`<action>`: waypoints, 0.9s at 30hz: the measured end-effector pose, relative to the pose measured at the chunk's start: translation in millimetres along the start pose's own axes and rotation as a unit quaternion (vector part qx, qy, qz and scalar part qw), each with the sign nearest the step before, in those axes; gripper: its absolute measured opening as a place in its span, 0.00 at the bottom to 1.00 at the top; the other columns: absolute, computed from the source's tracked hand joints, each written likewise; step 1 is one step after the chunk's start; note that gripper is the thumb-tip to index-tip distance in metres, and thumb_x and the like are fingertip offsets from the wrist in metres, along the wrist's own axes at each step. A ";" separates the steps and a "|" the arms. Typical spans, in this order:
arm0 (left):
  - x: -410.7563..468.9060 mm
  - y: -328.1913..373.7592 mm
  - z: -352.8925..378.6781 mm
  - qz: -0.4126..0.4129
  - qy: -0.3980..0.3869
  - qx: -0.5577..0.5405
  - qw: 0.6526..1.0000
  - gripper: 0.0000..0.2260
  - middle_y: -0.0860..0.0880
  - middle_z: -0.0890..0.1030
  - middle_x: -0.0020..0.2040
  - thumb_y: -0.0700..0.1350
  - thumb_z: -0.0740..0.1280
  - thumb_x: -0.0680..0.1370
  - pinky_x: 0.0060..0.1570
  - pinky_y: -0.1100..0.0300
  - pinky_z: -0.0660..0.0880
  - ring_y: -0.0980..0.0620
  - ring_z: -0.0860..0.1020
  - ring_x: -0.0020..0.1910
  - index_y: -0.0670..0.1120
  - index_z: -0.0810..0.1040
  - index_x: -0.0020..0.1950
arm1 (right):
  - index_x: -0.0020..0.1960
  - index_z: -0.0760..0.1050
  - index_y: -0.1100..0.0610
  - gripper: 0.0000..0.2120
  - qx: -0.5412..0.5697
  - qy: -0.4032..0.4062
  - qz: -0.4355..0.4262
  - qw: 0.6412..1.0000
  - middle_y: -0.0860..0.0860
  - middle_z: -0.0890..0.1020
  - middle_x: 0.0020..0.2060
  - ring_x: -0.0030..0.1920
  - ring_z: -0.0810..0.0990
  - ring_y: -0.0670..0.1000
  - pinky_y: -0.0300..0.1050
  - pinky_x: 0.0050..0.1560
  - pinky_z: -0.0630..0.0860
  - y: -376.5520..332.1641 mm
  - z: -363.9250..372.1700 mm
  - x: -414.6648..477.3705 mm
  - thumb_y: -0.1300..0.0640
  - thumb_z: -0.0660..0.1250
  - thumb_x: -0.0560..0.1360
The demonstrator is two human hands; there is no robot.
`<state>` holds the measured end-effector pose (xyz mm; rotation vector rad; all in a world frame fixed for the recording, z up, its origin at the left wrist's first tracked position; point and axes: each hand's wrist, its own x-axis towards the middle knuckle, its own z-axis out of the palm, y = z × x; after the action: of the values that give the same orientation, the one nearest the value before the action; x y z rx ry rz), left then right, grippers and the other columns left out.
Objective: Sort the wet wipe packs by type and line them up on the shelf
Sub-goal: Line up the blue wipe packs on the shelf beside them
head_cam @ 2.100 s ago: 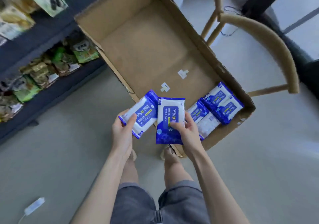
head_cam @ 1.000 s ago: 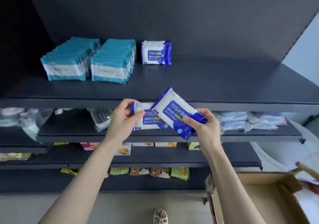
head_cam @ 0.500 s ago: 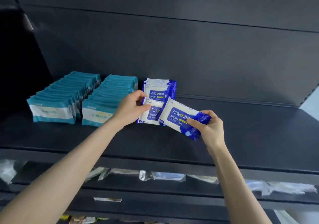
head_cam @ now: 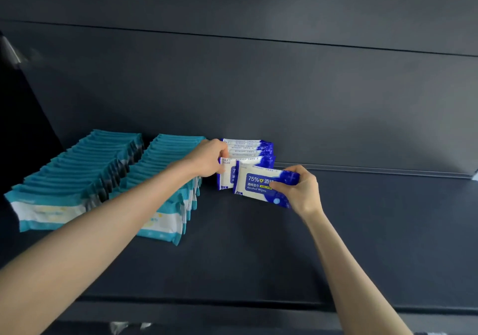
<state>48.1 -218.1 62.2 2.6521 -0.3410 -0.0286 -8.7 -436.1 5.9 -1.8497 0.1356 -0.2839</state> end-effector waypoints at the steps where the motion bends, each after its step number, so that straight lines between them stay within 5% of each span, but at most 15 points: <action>1: 2.4 -2.9 -1.3 0.000 -0.011 0.007 1.000 0.15 0.46 0.76 0.53 0.37 0.74 0.70 0.47 0.58 0.72 0.48 0.76 0.50 0.45 0.77 0.54 | 0.42 0.72 0.53 0.14 -0.014 -0.002 -0.008 1.000 0.47 0.80 0.39 0.38 0.80 0.42 0.32 0.32 0.76 -1.8 4.5 2.9 0.63 0.77 0.67; 4: 7.5 -8.8 -3.1 0.018 -0.026 0.020 0.999 0.21 0.48 0.74 0.55 0.42 0.77 0.67 0.49 0.61 0.70 0.50 0.74 0.54 0.45 0.76 0.58 | 0.44 0.73 0.53 0.14 -0.050 -0.006 -0.030 0.998 0.47 0.80 0.41 0.39 0.78 0.42 0.28 0.32 0.73 -4.6 17.2 11.3 0.62 0.77 0.67; 8: 10.2 -7.9 -4.1 0.048 -0.014 0.034 0.998 0.16 0.48 0.75 0.50 0.48 0.76 0.68 0.46 0.58 0.70 0.50 0.73 0.50 0.46 0.77 0.52 | 0.46 0.73 0.53 0.14 -0.078 -0.005 -0.046 0.996 0.48 0.80 0.42 0.40 0.79 0.45 0.29 0.35 0.74 -7.2 30.7 20.1 0.61 0.76 0.67; 14: 10.3 -10.6 -2.6 0.095 0.024 0.070 0.993 0.14 0.49 0.75 0.48 0.48 0.74 0.71 0.44 0.58 0.68 0.51 0.72 0.47 0.44 0.79 0.53 | 0.52 0.69 0.52 0.19 -0.139 0.017 -0.052 0.989 0.48 0.80 0.49 0.49 0.80 0.50 0.50 0.50 0.78 -5.2 43.1 24.7 0.56 0.76 0.68; 21: 10.6 -10.4 0.4 0.135 0.043 0.134 0.981 0.12 0.47 0.76 0.54 0.47 0.70 0.74 0.48 0.55 0.71 0.47 0.74 0.51 0.42 0.77 0.54 | 0.72 0.62 0.54 0.38 -0.252 0.019 -0.145 0.957 0.49 0.64 0.67 0.65 0.63 0.51 0.48 0.61 0.70 2.8 46.1 23.8 0.56 0.76 0.67; 27: 14.3 -11.8 2.4 0.151 0.046 0.164 0.974 0.13 0.46 0.77 0.54 0.47 0.70 0.75 0.50 0.52 0.73 0.46 0.76 0.50 0.41 0.77 0.56 | 0.74 0.61 0.51 0.35 -0.352 -0.015 -0.172 0.920 0.49 0.58 0.74 0.71 0.56 0.54 0.50 0.69 0.60 6.6 48.7 28.0 0.52 0.73 0.71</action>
<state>64.5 -212.5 55.4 2.8790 -0.7740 0.2684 31.4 -399.6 -10.0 -2.5982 -0.1325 -0.4962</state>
